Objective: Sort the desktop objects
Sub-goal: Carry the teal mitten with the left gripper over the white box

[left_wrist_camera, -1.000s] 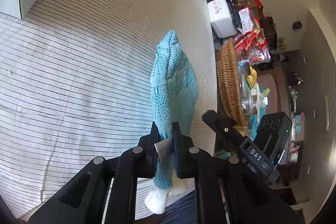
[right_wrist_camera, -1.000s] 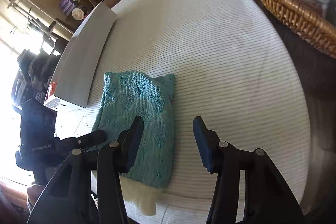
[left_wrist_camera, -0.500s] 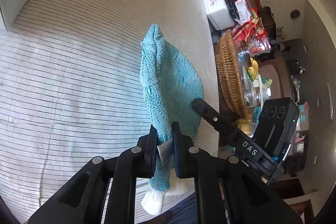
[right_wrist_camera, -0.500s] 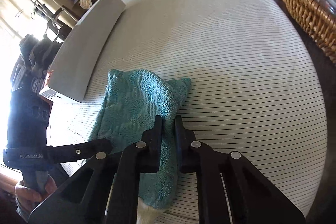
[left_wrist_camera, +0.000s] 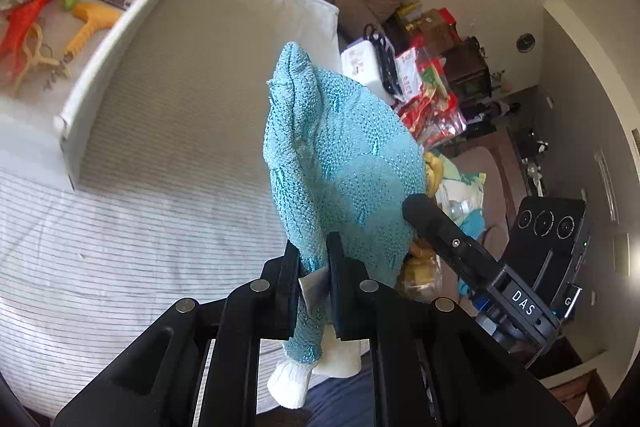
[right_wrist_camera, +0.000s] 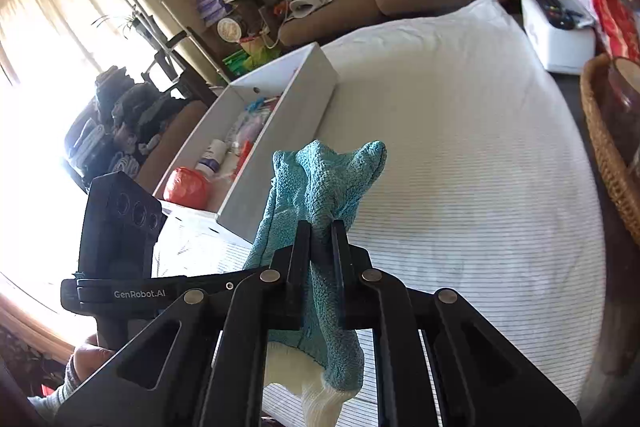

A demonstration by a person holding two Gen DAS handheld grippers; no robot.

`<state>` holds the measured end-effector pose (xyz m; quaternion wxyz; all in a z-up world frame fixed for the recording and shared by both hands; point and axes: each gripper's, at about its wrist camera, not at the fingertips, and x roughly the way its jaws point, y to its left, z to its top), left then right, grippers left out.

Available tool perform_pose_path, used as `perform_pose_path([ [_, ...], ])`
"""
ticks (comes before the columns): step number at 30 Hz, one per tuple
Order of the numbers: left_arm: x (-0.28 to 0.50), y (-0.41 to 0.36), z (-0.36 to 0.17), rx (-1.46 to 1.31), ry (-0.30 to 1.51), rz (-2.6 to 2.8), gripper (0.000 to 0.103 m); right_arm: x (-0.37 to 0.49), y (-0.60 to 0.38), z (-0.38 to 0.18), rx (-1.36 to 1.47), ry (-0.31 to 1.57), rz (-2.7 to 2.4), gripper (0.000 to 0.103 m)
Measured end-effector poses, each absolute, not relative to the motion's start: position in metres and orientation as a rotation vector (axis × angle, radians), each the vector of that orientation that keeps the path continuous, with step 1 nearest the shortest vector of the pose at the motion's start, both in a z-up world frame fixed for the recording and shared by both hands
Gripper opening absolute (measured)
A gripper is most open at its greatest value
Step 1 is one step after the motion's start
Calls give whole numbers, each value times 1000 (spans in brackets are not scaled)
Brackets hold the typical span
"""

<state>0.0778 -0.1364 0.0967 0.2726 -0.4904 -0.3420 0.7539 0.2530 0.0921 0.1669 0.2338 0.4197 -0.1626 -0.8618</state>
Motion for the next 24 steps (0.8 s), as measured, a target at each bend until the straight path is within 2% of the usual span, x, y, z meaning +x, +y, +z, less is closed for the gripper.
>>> perform_pose_path([
  [7,55,-216,148,-1236,-953,2154,10,220,17,215,1063,-421,-2317,10],
  [13,33,-262,177,-1230,-890,2270,10,186,-57,237,1036,-357,-2306,10],
  [24,-22,-315,153,-1348,-903,2296,10,124,-131,217,1111,-326,-2304,10],
])
